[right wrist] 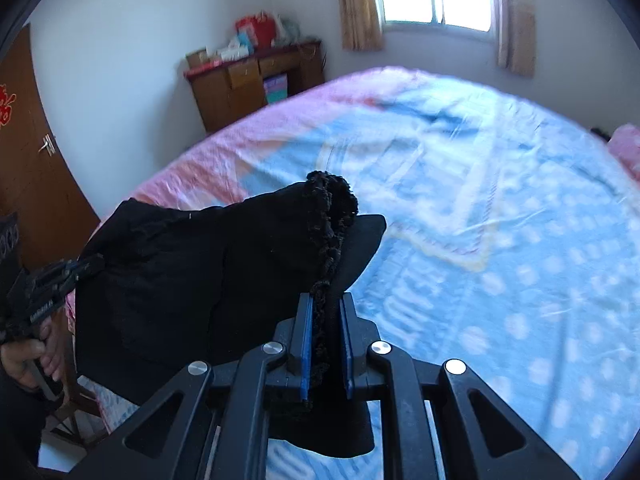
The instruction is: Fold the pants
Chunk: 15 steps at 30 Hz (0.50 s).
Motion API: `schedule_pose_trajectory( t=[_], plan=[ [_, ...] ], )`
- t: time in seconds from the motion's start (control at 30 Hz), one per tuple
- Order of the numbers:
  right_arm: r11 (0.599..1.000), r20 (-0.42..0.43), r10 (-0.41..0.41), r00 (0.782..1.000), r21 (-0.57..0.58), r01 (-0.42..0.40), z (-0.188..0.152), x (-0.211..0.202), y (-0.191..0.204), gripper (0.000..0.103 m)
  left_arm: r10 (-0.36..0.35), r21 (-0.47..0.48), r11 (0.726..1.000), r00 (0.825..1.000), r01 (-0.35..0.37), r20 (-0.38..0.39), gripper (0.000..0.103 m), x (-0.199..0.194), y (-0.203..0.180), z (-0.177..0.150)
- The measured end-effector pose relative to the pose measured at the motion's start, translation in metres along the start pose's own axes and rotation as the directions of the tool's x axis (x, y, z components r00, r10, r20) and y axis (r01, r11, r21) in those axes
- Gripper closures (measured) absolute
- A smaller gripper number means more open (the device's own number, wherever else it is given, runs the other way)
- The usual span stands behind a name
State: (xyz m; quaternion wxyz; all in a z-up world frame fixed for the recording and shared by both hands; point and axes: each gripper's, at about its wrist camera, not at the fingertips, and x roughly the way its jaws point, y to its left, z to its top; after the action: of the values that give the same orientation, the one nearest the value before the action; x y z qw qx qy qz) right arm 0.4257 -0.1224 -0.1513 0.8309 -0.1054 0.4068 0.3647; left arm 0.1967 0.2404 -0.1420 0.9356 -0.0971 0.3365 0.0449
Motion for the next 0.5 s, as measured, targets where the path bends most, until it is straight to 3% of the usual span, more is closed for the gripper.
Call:
schedule_pose_trajectory(
  t=[0.1,0.17,0.23,0.33,0.37,0.43,0.5],
  plan=[
    [0.999,-0.071,-0.009,0.997,0.047,0.012,-0.009,0.033,-0.016,0.09,0.058,0.022,0.998,0.997,-0.057,-0.054,0.075,0.017,0.0,-0.019],
    [0.992,-0.083,0.035,0.996,0.125,-0.024,-0.018,0.041,-0.035,0.086,0.07,0.021,0.997,0.996,-0.069,-0.055,0.065,0.019,-0.001,-0.026],
    [0.983,-0.09,0.066,0.994,0.179,-0.049,-0.022,0.046,-0.05,0.074,0.092,0.035,0.995,0.994,-0.09,-0.06,0.056,0.024,-0.003,-0.028],
    [0.978,-0.1,0.076,0.992,0.203,-0.055,-0.021,0.053,-0.057,0.063,0.123,0.024,0.992,0.989,-0.121,-0.08,0.041,0.033,-0.001,-0.031],
    [0.976,-0.102,0.074,0.992,0.21,-0.051,-0.021,0.055,-0.058,0.061,0.129,0.004,0.992,0.988,-0.129,-0.082,0.038,0.035,0.003,-0.031],
    [0.975,-0.106,0.064,0.992,0.218,-0.039,-0.023,0.057,-0.06,0.047,0.12,-0.032,0.992,0.99,-0.123,-0.076,0.031,0.036,0.009,-0.033],
    [0.967,-0.096,0.078,0.992,0.248,-0.052,-0.025,0.059,-0.065,0.043,0.122,-0.046,0.991,0.99,-0.125,-0.075,0.027,0.034,0.01,-0.034]
  ],
)
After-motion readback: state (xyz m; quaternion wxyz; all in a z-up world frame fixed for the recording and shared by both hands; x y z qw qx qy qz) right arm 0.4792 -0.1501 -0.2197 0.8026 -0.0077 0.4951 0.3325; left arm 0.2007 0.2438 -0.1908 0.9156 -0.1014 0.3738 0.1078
